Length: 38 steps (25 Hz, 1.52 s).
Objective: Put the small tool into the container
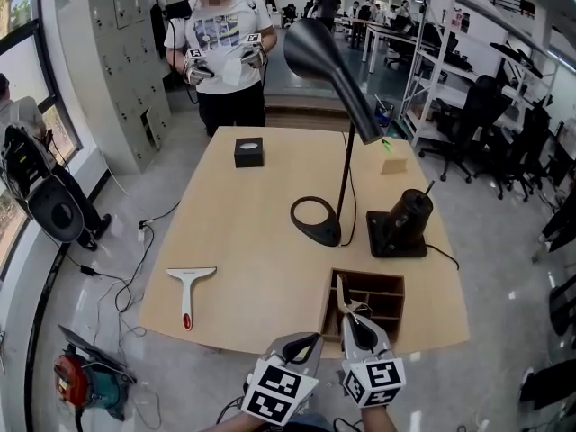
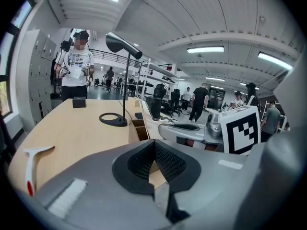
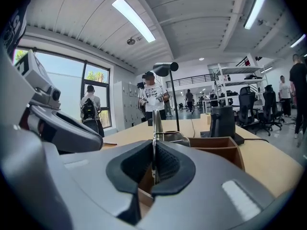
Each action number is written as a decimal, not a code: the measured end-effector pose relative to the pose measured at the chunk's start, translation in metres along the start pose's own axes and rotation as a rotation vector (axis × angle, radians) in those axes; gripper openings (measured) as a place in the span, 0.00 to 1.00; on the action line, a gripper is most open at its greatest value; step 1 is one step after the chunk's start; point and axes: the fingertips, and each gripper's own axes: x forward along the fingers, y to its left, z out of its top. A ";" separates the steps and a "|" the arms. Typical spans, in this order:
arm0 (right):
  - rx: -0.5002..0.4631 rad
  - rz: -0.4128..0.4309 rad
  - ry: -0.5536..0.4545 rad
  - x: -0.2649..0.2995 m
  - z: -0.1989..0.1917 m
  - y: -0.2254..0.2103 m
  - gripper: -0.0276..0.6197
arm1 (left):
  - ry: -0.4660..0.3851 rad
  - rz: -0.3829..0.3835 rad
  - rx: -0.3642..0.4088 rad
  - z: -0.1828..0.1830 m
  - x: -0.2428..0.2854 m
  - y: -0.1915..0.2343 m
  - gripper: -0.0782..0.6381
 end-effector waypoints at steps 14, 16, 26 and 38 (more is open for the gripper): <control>-0.021 -0.018 0.085 0.016 -0.028 -0.011 0.05 | 0.001 -0.001 -0.008 0.000 0.010 0.005 0.11; -0.022 -0.022 0.099 0.013 -0.031 -0.010 0.05 | 0.000 -0.001 -0.012 0.000 0.009 0.005 0.11; -0.019 -0.041 0.142 0.019 -0.034 -0.011 0.06 | -0.001 -0.002 -0.020 0.006 0.007 0.011 0.11; -0.035 -0.056 0.154 0.021 -0.030 -0.018 0.17 | 0.000 -0.004 -0.028 0.006 0.008 0.010 0.11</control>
